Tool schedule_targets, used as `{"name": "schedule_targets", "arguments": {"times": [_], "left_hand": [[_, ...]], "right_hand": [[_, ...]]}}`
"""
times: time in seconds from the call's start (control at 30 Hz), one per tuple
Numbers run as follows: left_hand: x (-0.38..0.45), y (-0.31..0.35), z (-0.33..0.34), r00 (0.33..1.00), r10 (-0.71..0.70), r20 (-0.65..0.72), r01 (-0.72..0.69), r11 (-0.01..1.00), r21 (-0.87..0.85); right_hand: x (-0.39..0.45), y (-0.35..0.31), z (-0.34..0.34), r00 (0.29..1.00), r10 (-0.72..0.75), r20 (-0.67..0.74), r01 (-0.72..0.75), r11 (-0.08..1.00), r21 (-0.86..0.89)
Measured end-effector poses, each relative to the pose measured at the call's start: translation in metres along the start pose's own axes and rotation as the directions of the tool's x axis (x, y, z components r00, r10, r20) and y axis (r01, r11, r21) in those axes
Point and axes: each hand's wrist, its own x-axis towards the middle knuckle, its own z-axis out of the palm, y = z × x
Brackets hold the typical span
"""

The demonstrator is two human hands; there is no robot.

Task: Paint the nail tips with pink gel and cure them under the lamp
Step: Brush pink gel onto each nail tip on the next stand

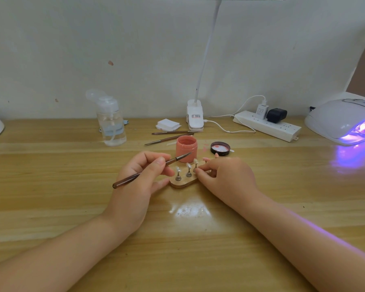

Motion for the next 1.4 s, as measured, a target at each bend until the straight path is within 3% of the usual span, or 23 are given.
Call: {"name": "schedule_targets", "arguments": {"times": [0.2, 0.33, 0.53, 0.67, 0.8, 1.0, 1.27, 1.4], "left_hand": [[0.0, -0.001, -0.001, 1.0, 0.0, 0.022, 0.0, 1.0, 0.015], [0.0, 0.0, 0.0, 1.0, -0.002, 0.007, 0.001, 0.999, 0.044], [0.009, 0.006, -0.004, 0.981, 0.185, -0.052, -0.163, 0.946, 0.28], [0.03, 0.014, -0.006, 0.972, 0.204, -0.118, -0.157, 0.934, 0.321], [0.055, 0.024, -0.005, 0.982, 0.157, -0.109, -0.095, 0.896, 0.435], [0.105, 0.044, 0.014, 1.0, 0.028, 0.007, -0.025, 0.711, 0.703], [0.145, 0.048, 0.039, 0.983, -0.179, 0.033, 0.07, 0.544, 0.836], [0.149, 0.041, 0.045, 0.96, -0.28, 0.034, 0.127, 0.537, 0.834]], "right_hand": [[0.003, 0.0, -0.002, 0.998, -0.02, 0.056, 0.018, 0.999, 0.036], [0.0, -0.001, -0.003, 0.999, -0.042, 0.015, 0.041, 0.999, 0.023], [-0.002, -0.003, -0.001, 0.997, -0.051, -0.059, 0.056, 0.995, 0.081], [-0.003, -0.001, 0.0, 0.996, -0.058, -0.074, 0.068, 0.989, 0.134], [-0.002, -0.001, 0.002, 0.995, -0.054, -0.08, 0.067, 0.982, 0.178], [-0.002, -0.002, 0.002, 0.994, -0.038, -0.106, 0.06, 0.976, 0.209], [-0.002, -0.002, 0.0, 0.995, -0.012, -0.098, 0.039, 0.959, 0.28], [-0.003, -0.003, 0.0, 0.994, -0.016, -0.106, 0.046, 0.955, 0.292]]}}
